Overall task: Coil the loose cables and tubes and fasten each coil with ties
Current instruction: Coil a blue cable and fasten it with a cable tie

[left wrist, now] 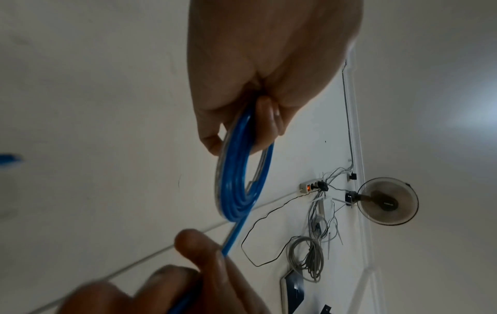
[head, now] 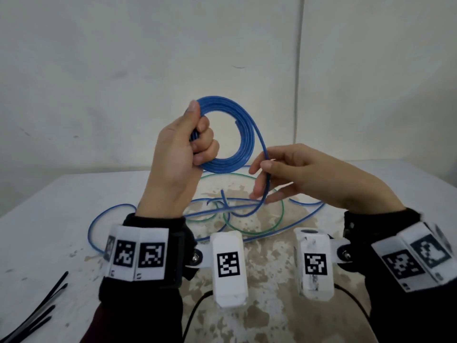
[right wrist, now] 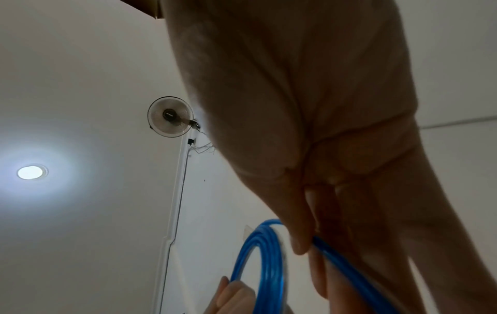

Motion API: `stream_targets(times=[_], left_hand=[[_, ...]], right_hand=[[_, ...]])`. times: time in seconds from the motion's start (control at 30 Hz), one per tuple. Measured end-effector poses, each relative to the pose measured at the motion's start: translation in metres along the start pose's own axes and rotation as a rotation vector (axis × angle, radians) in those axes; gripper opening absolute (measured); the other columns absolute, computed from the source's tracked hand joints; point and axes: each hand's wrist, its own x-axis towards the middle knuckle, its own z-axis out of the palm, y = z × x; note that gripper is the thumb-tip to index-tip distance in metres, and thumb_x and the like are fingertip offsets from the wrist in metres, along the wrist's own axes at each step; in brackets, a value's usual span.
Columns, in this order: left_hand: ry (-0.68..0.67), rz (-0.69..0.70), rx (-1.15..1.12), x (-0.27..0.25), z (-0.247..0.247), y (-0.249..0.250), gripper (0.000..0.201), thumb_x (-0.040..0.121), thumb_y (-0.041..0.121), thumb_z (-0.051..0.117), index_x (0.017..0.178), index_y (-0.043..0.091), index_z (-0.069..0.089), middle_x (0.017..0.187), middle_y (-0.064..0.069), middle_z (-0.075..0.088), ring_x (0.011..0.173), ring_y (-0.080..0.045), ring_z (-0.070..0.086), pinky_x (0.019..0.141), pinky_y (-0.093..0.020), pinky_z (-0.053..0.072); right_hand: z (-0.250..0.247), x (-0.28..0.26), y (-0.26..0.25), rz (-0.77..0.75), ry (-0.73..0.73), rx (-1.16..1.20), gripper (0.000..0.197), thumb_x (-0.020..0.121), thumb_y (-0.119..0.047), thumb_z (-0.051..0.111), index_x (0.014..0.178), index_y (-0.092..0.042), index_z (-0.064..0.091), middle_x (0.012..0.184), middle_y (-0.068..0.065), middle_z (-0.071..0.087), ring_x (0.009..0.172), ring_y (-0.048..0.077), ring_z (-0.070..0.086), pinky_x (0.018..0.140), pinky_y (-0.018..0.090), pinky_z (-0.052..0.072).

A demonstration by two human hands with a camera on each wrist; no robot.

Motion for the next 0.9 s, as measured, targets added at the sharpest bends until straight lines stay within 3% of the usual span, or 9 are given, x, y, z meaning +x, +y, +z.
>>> stream_targets(times=[0.07,0.17,0.3,0.43,0.5,0.57,0.63,0.77,0.9], left_hand=[[0.009,0.007,0.02,0.0,0.002,-0.002,0.038,0.103,0.029,0.034,0.067,0.015,0.035,0.046,0.011,0.025,0.043,-0.006,0.015,0.051,-0.025,0.012],[0.023,0.018,0.059,0.0,0.001,-0.002,0.038,0.103,0.028,0.035,0.067,0.014,0.036,0.047,0.012,0.027,0.044,-0.006,0.015,0.044,-0.019,0.015],[0.033,0.061,0.092,0.0,0.003,-0.001,0.036,0.102,0.025,0.037,0.068,0.014,0.036,0.051,0.011,0.03,0.043,-0.005,0.017,0.041,-0.016,0.018],[0.027,0.091,0.133,-0.001,0.006,-0.002,0.037,0.103,0.024,0.037,0.067,0.014,0.036,0.053,0.009,0.028,0.043,-0.005,0.017,0.041,-0.016,0.019],[0.022,0.095,0.119,-0.002,0.006,-0.001,0.037,0.103,0.025,0.037,0.067,0.013,0.036,0.05,0.012,0.029,0.043,-0.006,0.016,0.041,-0.017,0.018],[0.015,0.1,0.105,-0.002,0.007,0.0,0.038,0.103,0.026,0.036,0.067,0.013,0.035,0.048,0.012,0.028,0.044,-0.007,0.015,0.043,-0.018,0.016],[0.006,0.105,0.104,-0.002,0.008,-0.001,0.038,0.103,0.027,0.035,0.067,0.013,0.035,0.047,0.011,0.026,0.045,-0.007,0.014,0.043,-0.019,0.016],[-0.068,0.068,0.136,-0.004,0.007,0.001,0.037,0.102,0.026,0.036,0.067,0.014,0.036,0.051,0.008,0.024,0.043,-0.006,0.015,0.041,-0.016,0.018],[-0.198,0.014,0.279,-0.009,0.005,0.006,0.037,0.101,0.027,0.035,0.067,0.013,0.034,0.05,0.007,0.02,0.046,-0.01,0.013,0.043,-0.019,0.015]], right_hand=[[0.0,0.0,0.0,0.009,0.001,-0.07,0.025,0.103,-0.015,0.036,0.103,-0.005,0.059,0.072,0.007,0.062,0.074,0.019,0.067,0.076,0.034,0.058],[-0.01,-0.002,0.002,-0.008,0.078,-0.191,0.026,0.102,-0.015,0.036,0.101,-0.008,0.061,0.061,-0.004,0.049,0.056,0.012,0.051,0.063,0.029,0.049],[-0.024,-0.006,0.003,-0.025,0.154,-0.207,0.029,0.102,-0.018,0.037,0.098,-0.011,0.065,0.054,-0.011,0.04,0.052,0.011,0.037,0.057,0.024,0.039],[-0.026,-0.008,0.002,-0.038,0.197,-0.243,0.031,0.103,-0.02,0.036,0.097,-0.014,0.066,0.054,-0.01,0.041,0.049,0.01,0.038,0.054,0.022,0.039],[-0.023,-0.007,0.001,-0.048,0.201,-0.207,0.029,0.102,-0.018,0.037,0.1,-0.011,0.065,0.058,-0.005,0.048,0.053,0.012,0.047,0.057,0.025,0.047],[-0.018,-0.005,0.001,-0.05,0.17,-0.175,0.026,0.101,-0.014,0.04,0.104,-0.009,0.065,0.068,0.002,0.058,0.064,0.016,0.06,0.07,0.031,0.056],[-0.012,-0.002,0.003,-0.06,0.142,-0.221,0.022,0.099,-0.015,0.045,0.11,-0.011,0.064,0.082,0.005,0.066,0.08,0.016,0.067,0.084,0.037,0.057],[-0.007,0.004,0.001,-0.174,0.289,-0.155,0.045,0.089,-0.039,0.054,0.13,-0.021,0.051,0.104,0.007,0.068,0.096,0.014,0.068,0.093,0.039,0.052],[-0.009,0.002,-0.006,-0.279,0.438,-0.087,0.031,0.099,-0.036,0.042,0.11,-0.015,0.062,0.097,0.003,0.07,0.091,0.01,0.068,0.089,0.031,0.054]])
